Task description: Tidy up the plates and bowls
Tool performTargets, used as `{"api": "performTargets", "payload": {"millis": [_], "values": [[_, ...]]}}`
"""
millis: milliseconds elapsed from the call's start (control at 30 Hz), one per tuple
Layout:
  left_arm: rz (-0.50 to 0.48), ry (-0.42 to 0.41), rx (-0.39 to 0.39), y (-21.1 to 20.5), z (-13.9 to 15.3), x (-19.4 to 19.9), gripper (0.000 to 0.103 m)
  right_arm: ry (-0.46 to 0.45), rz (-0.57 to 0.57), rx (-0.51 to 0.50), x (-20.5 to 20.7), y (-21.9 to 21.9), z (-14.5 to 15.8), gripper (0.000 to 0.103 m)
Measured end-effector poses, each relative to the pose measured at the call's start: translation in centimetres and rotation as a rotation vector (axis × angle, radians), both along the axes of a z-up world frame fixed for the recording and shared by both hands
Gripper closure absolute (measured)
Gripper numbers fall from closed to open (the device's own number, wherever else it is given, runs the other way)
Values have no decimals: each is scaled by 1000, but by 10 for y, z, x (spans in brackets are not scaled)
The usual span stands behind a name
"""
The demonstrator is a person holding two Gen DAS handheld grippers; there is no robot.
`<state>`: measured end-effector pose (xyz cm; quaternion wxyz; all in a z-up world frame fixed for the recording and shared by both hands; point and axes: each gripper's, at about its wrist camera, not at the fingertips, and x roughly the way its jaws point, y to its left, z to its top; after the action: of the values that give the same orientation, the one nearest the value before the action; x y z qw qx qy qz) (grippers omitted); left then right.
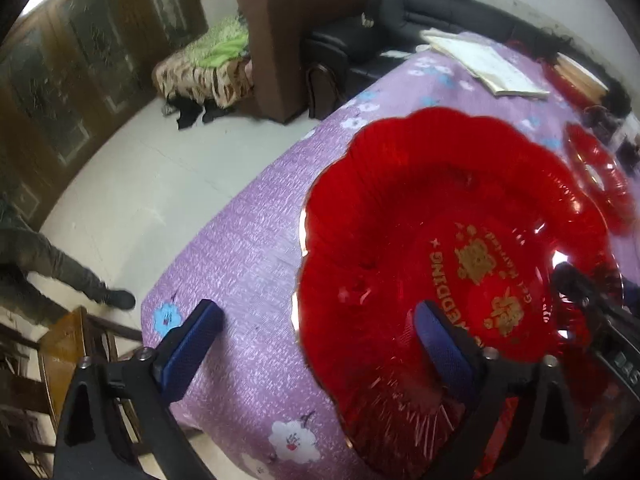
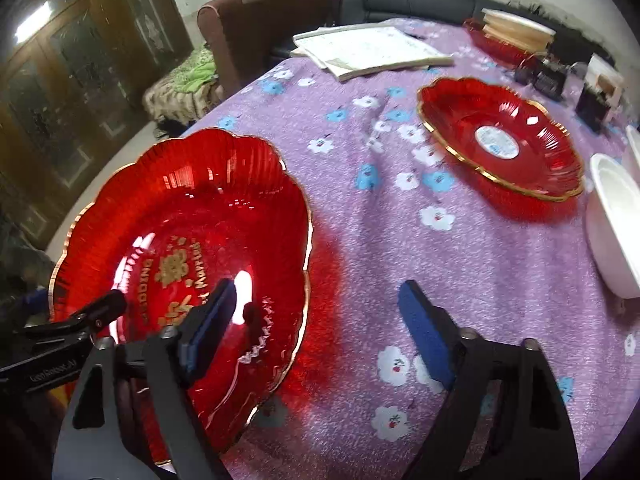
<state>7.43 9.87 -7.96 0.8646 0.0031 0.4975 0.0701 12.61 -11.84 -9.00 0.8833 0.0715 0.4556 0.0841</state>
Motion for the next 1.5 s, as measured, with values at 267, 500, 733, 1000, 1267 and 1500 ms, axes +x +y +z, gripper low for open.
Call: {"api": "performTargets", "payload": {"millis": [267,500,733,1000,1267,1500], "values": [[-57,-42,-17,-11,7,1,64,-67,81,67,-5,4,4,88],[-114,-61,-28,-26,16,0,75,-124,10,44,-8,-8,8,90],[-111,-131,20,-31,35,6,75,-192,-16,48,-10,-13,22,90],[-69,-57,-9,-15,15,9,72,-64,33,118,6,-5,4,85],[-46,-155,37,-10,42,-22,52,-146,63,133,-8,-16,21,54],[-44,-293,54,-7,97,-41,33,-209,-85,287,-23,-87,30,45]]}}
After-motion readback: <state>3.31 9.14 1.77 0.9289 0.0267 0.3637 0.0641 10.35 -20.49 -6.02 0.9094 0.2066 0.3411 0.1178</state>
